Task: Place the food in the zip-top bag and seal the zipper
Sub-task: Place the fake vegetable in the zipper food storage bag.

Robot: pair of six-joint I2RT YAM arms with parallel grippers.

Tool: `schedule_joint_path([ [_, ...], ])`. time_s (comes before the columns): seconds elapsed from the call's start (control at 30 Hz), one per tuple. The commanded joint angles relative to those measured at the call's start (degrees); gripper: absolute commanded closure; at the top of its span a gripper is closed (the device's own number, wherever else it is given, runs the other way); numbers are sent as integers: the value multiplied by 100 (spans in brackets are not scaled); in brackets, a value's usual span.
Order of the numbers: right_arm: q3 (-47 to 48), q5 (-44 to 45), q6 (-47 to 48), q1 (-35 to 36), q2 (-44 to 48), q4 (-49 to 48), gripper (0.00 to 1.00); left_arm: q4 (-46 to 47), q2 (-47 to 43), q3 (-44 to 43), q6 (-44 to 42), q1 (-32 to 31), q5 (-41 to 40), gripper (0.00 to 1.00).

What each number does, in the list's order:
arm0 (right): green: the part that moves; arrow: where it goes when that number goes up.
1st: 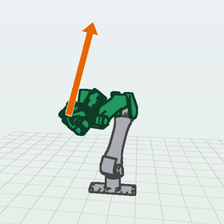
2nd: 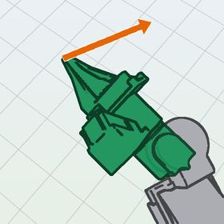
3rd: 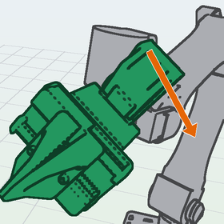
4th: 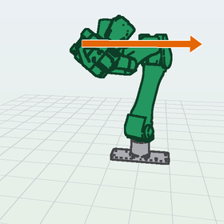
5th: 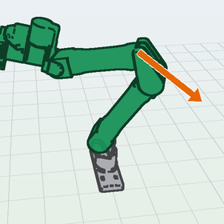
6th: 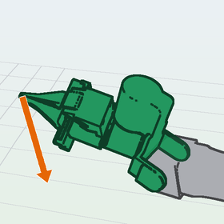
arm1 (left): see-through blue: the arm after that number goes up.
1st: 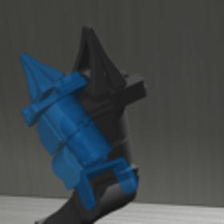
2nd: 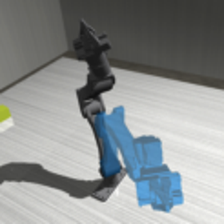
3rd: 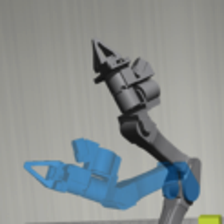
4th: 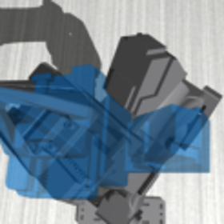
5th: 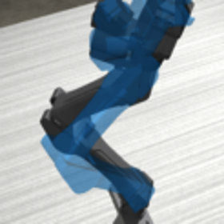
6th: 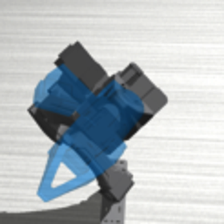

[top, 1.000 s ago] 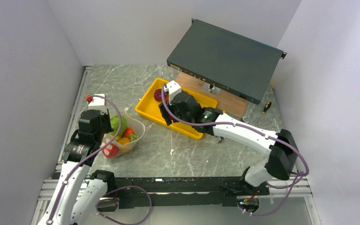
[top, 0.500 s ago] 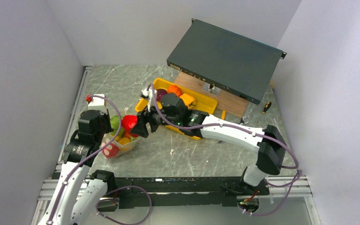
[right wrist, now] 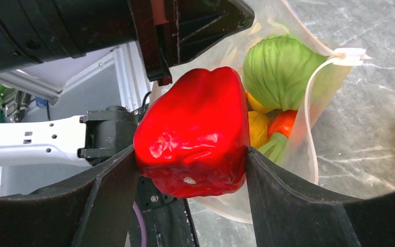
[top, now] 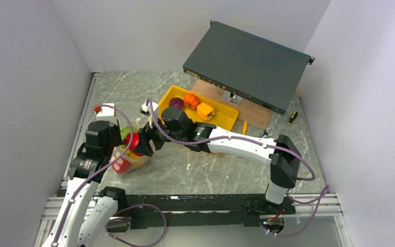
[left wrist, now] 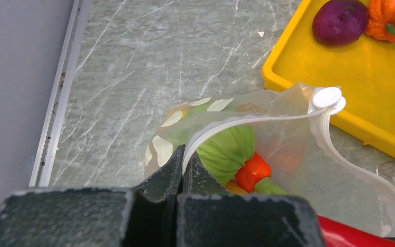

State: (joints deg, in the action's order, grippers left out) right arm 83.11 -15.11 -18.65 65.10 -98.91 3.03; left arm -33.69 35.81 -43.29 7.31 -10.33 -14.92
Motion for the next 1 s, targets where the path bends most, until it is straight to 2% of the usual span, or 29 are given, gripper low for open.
schedule_joint_path([
  [0.0, 305, 302, 140, 111, -31, -62, 30, 193, -57, -9, 29, -11, 18, 100],
  [0.37, 304, 677, 166, 128, 34, 81, 13, 171, -53, -13, 31, -13, 6, 100],
  [0.7, -135, 1150, 297, 142, 493, -73, 13, 163, -41, -13, 34, -13, 5, 100],
  [0.97, -961, 2385, 641, 131, 1387, -558, 11, 175, -14, -13, 32, -11, 20, 100],
])
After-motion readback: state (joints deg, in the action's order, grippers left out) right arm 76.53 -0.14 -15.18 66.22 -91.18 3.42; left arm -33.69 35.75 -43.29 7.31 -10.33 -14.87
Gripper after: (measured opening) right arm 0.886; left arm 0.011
